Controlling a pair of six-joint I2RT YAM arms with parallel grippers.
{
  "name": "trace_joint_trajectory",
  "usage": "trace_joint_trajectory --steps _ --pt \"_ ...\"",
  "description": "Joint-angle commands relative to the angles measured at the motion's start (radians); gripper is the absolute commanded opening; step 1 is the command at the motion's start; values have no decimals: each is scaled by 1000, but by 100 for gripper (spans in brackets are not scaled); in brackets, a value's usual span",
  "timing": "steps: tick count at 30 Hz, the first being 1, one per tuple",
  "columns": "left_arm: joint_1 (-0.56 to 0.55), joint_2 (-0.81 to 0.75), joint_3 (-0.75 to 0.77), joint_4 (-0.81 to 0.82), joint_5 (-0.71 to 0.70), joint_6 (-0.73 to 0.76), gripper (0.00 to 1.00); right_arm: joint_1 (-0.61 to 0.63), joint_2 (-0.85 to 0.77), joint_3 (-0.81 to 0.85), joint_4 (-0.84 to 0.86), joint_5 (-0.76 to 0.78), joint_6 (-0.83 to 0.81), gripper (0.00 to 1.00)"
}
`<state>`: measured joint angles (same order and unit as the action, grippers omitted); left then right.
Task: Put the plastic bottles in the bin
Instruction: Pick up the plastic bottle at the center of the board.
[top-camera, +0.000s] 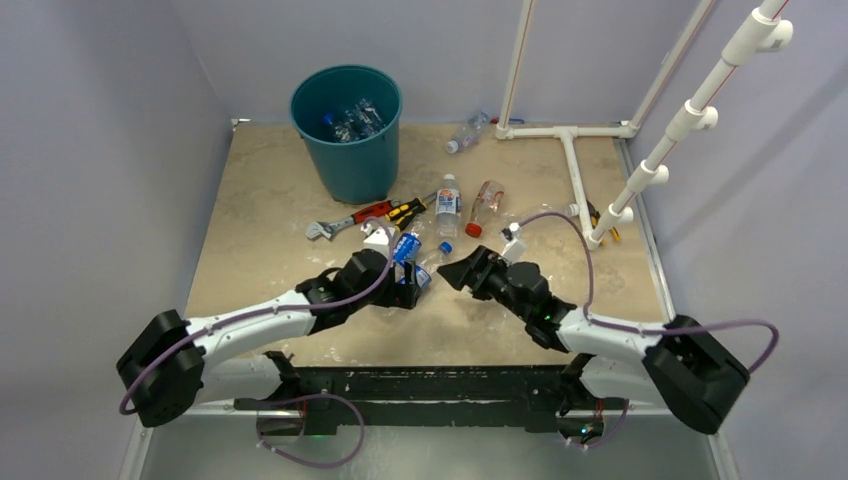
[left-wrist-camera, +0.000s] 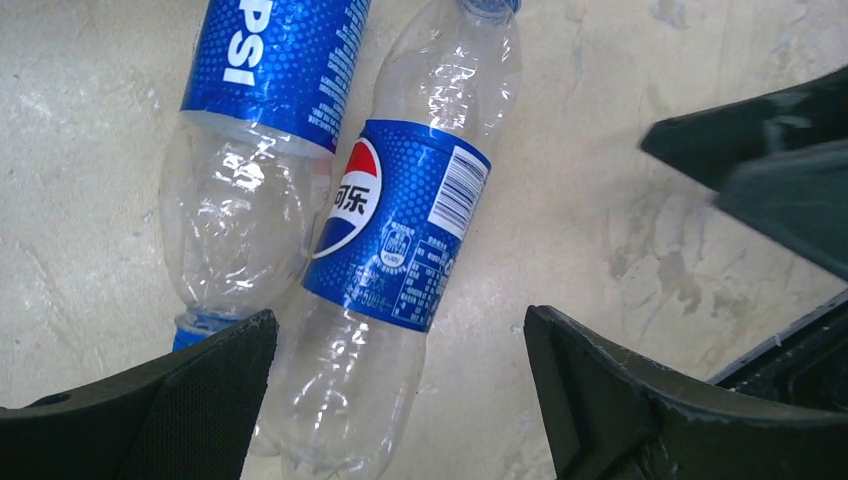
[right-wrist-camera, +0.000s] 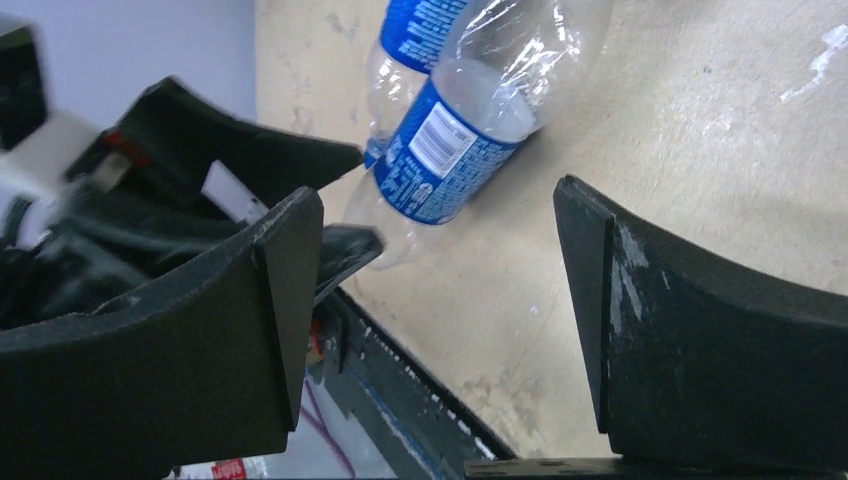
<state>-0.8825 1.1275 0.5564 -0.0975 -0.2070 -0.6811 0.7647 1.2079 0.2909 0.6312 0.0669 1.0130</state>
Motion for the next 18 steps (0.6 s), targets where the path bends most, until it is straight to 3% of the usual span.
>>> trace_joint_trajectory --steps 1,7,18 --pt "-5 87 74 3 22 45 93 2 -163 -54 -73 78 -7 85" --pt "-35 179 68 71 60 26 84 2 -299 -79 -192 114 -29 86" --pt "-80 253 60 82 40 22 59 2 -346 -86 -251 99 -72 87"
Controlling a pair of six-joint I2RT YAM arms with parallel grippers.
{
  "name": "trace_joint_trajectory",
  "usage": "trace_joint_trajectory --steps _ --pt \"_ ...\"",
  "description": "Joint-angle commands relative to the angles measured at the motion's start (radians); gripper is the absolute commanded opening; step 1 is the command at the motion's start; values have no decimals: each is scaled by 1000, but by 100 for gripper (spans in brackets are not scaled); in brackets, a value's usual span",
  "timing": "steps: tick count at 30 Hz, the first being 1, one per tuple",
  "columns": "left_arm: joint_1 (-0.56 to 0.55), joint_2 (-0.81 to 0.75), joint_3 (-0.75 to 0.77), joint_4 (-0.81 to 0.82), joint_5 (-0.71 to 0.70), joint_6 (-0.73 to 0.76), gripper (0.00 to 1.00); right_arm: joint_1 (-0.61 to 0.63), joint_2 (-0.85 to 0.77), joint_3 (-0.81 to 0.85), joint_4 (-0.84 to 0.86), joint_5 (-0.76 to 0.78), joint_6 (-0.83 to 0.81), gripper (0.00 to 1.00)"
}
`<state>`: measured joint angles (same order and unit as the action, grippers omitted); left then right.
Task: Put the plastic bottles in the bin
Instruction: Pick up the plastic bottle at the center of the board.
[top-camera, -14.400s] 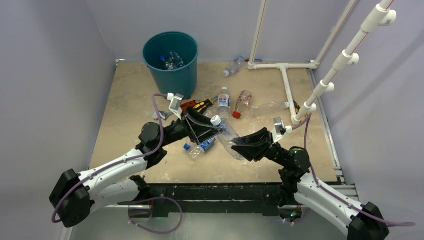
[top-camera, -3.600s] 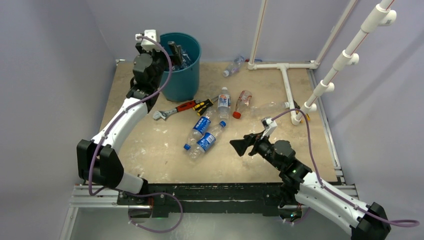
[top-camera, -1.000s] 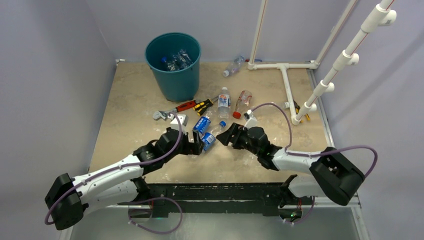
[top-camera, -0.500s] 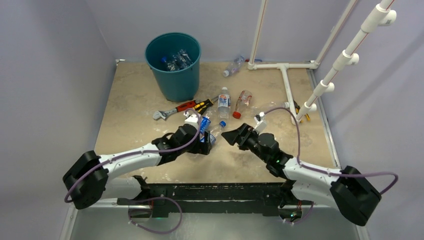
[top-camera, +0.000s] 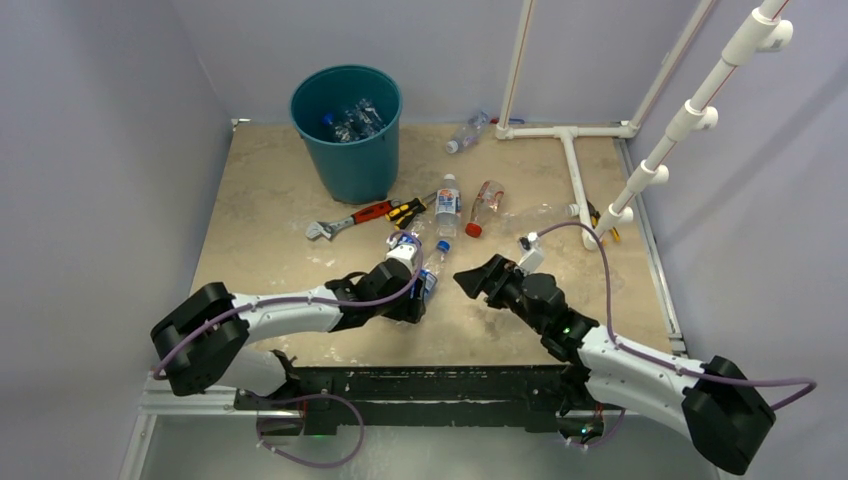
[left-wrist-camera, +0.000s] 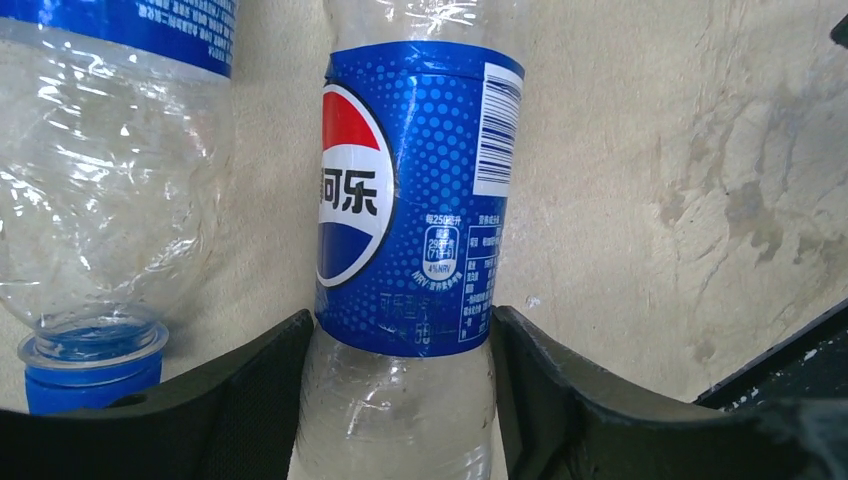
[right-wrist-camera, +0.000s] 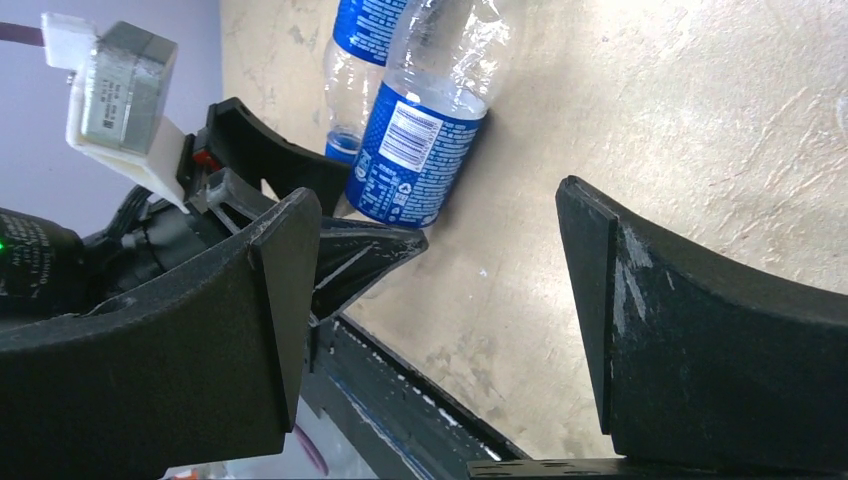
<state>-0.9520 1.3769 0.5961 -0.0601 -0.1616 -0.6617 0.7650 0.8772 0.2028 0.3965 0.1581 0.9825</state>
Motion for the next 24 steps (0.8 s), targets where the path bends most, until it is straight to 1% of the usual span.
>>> trace_joint_trajectory --steps 1,5,8,10,15,19,21,24 --pt "-11 2 16 45 -7 1 56 2 -18 3 -18 3 -47 87" --pt "-15 -50 -30 120 -5 -12 44 2 -36 0 -18 -20 -58 87" --pt "-15 -143 -80 170 0 -21 38 2 -61 -2 -11 -48 -70 87" --pt "-15 -207 -106 193 2 -23 36 2 -91 -4 12 -90 -91 87" --pt "-15 -382 -169 250 7 -18 36 3 -209 -13 141 -250 -165 88" --pt "-16 -521 -208 279 29 -24 35 3 -283 -21 224 -310 -202 90" --pt "-16 -609 -238 296 52 -35 36 3 -278 -21 275 -333 -212 91" --pt "-16 -743 -289 325 75 -48 35 3 -197 13 336 -367 -230 91"
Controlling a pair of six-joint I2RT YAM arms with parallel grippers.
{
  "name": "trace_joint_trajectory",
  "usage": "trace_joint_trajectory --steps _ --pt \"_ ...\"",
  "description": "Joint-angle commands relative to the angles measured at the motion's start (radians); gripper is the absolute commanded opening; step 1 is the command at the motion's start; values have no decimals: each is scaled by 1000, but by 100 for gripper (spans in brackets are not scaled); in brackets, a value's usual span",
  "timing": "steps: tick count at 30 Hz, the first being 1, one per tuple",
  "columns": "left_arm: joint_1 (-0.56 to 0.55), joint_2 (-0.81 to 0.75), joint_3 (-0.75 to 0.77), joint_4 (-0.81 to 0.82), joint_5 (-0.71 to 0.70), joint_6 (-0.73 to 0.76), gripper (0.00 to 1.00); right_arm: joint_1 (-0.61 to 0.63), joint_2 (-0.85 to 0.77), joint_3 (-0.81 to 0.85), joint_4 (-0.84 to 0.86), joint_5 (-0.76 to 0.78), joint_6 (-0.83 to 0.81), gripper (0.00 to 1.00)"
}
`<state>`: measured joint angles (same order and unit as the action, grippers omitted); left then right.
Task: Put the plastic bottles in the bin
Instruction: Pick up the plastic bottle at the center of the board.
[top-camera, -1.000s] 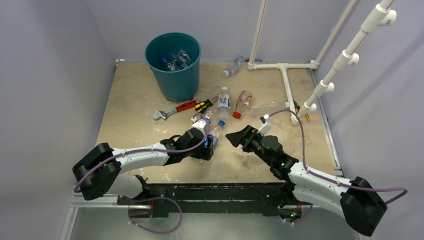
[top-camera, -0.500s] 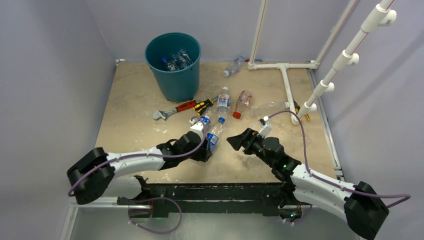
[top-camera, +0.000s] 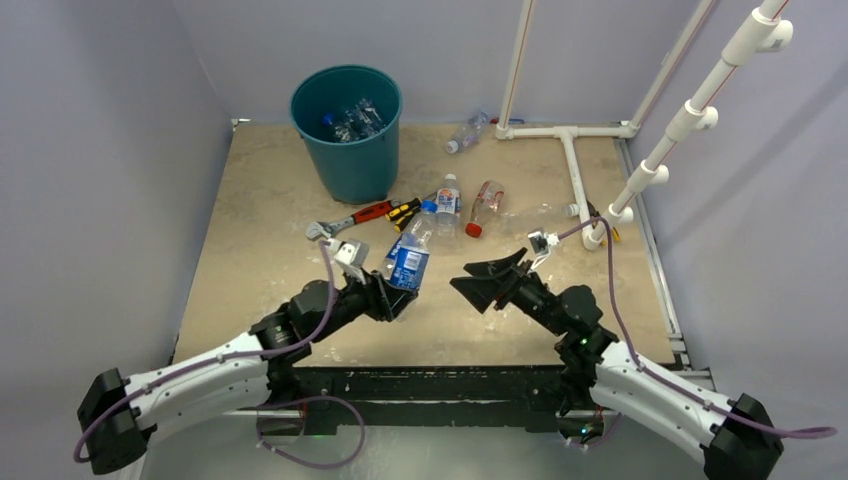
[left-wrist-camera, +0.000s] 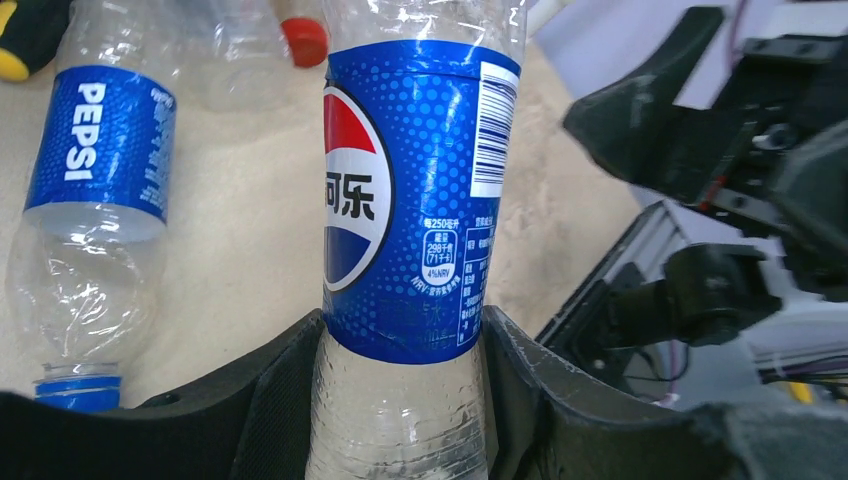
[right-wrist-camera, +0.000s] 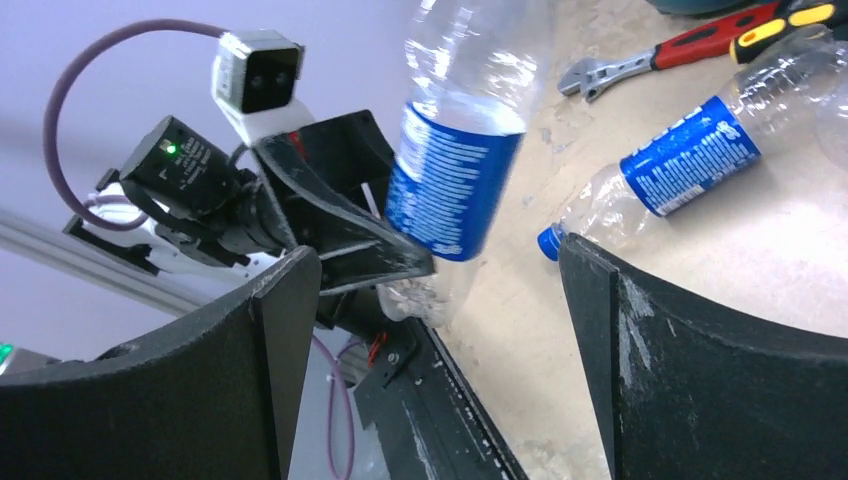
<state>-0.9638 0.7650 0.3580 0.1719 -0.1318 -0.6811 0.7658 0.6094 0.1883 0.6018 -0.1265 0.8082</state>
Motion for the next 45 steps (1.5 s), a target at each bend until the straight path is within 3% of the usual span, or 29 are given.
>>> trace_joint_trajectory --steps 1,7,12,23,45 --pt "-4 -173 -65 102 50 -29 36 2 109 43 149 -92 -58 91" --pt "-4 -284 -39 86 87 4 36 20 316 101 351 -157 -23 93" --pt "-4 -265 -20 91 125 6 35 138 415 185 347 -90 -81 94" --pt "-4 -317 -25 104 151 -7 35 197 433 204 345 41 -101 94" --pt "-4 -302 -77 224 227 -51 34 262 521 272 539 112 -123 92"
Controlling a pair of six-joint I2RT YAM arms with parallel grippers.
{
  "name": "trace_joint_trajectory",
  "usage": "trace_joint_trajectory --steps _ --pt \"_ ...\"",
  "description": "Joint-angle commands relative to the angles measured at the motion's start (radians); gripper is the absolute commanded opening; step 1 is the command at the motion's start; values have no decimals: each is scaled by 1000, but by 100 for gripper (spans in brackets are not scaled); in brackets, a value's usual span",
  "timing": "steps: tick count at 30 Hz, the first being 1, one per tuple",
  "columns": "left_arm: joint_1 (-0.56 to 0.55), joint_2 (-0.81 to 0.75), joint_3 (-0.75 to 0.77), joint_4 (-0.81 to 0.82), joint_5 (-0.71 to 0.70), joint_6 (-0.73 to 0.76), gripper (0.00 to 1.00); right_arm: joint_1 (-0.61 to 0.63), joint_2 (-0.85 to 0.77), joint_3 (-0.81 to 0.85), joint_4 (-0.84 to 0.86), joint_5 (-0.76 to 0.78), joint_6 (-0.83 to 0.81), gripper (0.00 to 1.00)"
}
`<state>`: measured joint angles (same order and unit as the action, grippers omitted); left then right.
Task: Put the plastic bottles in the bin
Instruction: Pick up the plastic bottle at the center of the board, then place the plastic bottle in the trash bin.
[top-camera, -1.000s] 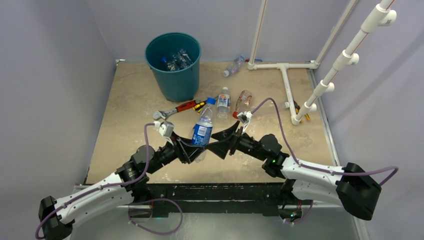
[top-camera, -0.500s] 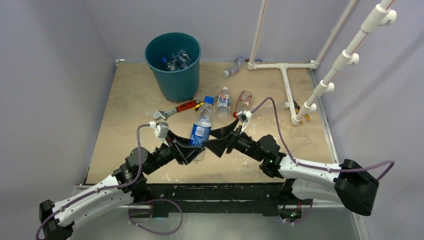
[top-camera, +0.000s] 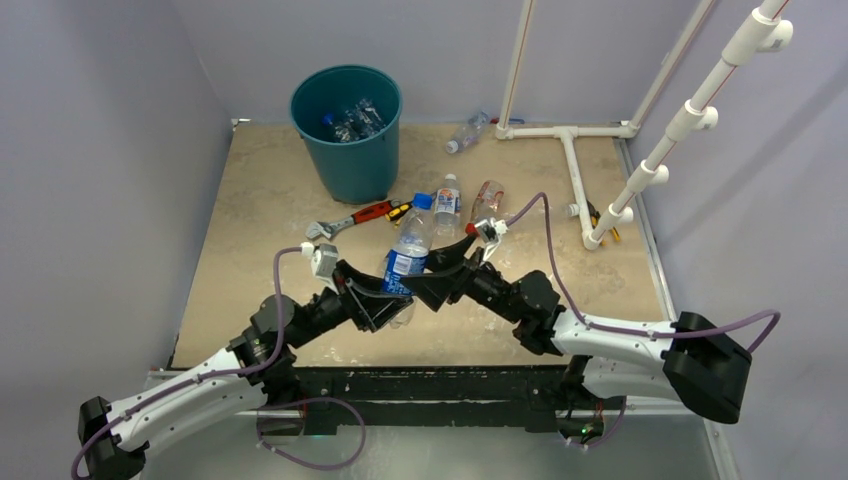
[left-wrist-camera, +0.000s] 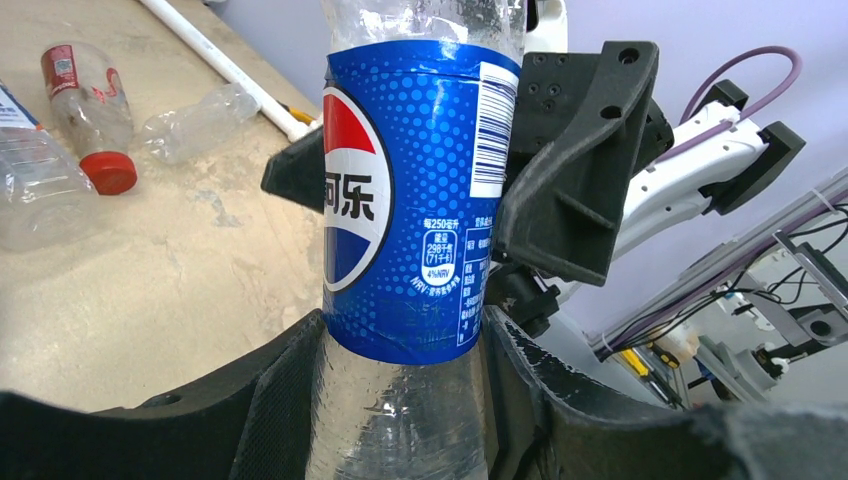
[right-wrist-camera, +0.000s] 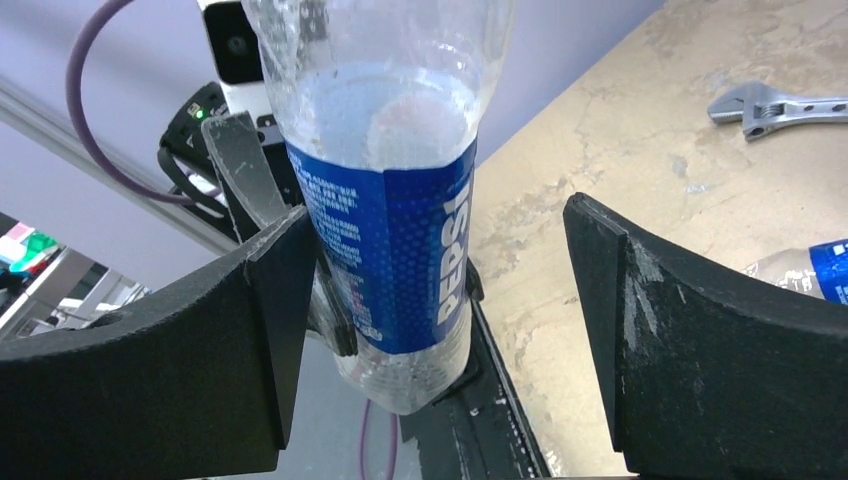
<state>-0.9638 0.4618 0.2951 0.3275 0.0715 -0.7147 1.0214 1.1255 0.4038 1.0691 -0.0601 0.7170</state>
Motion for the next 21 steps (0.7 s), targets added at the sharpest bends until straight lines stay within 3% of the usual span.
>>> trace_joint_trajectory --steps 1,4,8,15,17,21 --pt "-4 1 -20 77 26 -21 33 6 19 77 55 47 -31 90" --pt "-4 9 -19 83 31 -28 33 8 81 150 -18 15 -21 81" --pt "-4 30 -8 76 39 -23 33 8 125 137 94 -42 36 73" --pt "-4 38 -9 78 25 -19 36 8 124 131 115 -108 54 56" --pt "-4 41 -2 66 16 -20 45 8 99 112 116 -109 42 49" --pt "-4 31 40 -49 -31 -13 79 8 8 72 45 -96 -17 40"
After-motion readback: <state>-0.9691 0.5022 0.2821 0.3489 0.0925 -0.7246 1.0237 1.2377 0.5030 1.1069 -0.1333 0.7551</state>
